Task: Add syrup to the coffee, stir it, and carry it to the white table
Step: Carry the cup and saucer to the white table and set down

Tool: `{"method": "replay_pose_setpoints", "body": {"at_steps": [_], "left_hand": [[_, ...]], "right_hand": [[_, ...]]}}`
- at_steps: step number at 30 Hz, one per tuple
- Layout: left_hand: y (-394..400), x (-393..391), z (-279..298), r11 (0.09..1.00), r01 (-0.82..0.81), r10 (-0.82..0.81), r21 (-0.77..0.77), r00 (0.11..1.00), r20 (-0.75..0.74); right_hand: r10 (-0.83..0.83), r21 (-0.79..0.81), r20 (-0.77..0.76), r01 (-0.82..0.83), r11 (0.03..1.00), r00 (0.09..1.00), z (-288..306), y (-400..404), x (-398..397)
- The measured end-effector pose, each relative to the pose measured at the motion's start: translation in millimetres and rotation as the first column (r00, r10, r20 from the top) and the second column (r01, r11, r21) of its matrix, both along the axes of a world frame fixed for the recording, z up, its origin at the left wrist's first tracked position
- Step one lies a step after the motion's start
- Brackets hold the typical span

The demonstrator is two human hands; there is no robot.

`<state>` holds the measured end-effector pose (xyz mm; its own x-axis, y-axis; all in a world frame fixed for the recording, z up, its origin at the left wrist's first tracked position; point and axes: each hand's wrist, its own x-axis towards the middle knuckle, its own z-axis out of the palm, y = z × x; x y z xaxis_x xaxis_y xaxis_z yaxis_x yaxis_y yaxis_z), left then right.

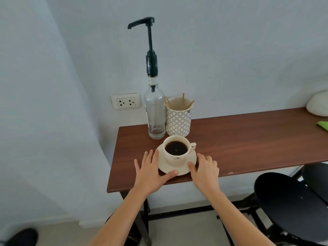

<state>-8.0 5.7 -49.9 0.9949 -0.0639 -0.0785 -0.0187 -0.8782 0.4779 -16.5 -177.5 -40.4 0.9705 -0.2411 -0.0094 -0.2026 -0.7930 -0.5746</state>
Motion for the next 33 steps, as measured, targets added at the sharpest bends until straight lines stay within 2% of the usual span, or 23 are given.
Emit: {"method": "replay_pose_setpoints", "body": {"at_steps": [8, 12, 16, 19, 24, 26, 33], "left_hand": [[-5, -7, 2, 0.998, 0.007, -0.008, 0.066, 1.000, 0.021], [-2, -16, -1, 0.996, 0.035, -0.037, 0.080, 0.999, 0.027], [3, -25, -4, 0.995, 0.059, -0.063, 0.081, 0.997, 0.040], [5, -32, -5, 0.995, 0.065, -0.068, 0.075, 0.996, 0.049], [6, -43, -7, 0.996, 0.082, -0.083, 0.022, 0.995, 0.055], [7, -47, -10, 0.996, 0.094, -0.093, -0.001, 0.994, 0.062], [-2, -74, -17, 0.988, 0.020, -0.006, -0.150, 0.995, 0.095]], "right_hand": [[-0.023, -0.024, -0.003, 0.023, 0.999, 1.000, 5, 0, -5], [-0.047, 0.078, -0.022, 0.048, 0.996, 0.999, 3, 5, -21], [-0.077, 0.273, -0.026, 0.081, 0.959, 0.997, -4, 8, -38], [-0.072, 0.490, -0.045, 0.085, 0.868, 0.996, -10, 10, -47], [0.025, 0.823, -0.030, 0.010, 0.568, 0.999, -17, 8, -57], [0.043, 0.877, -0.060, 0.032, 0.479, 0.997, -16, 4, -63], [0.129, 0.934, -0.057, 0.007, 0.358, 0.990, -17, -10, -79]]}}
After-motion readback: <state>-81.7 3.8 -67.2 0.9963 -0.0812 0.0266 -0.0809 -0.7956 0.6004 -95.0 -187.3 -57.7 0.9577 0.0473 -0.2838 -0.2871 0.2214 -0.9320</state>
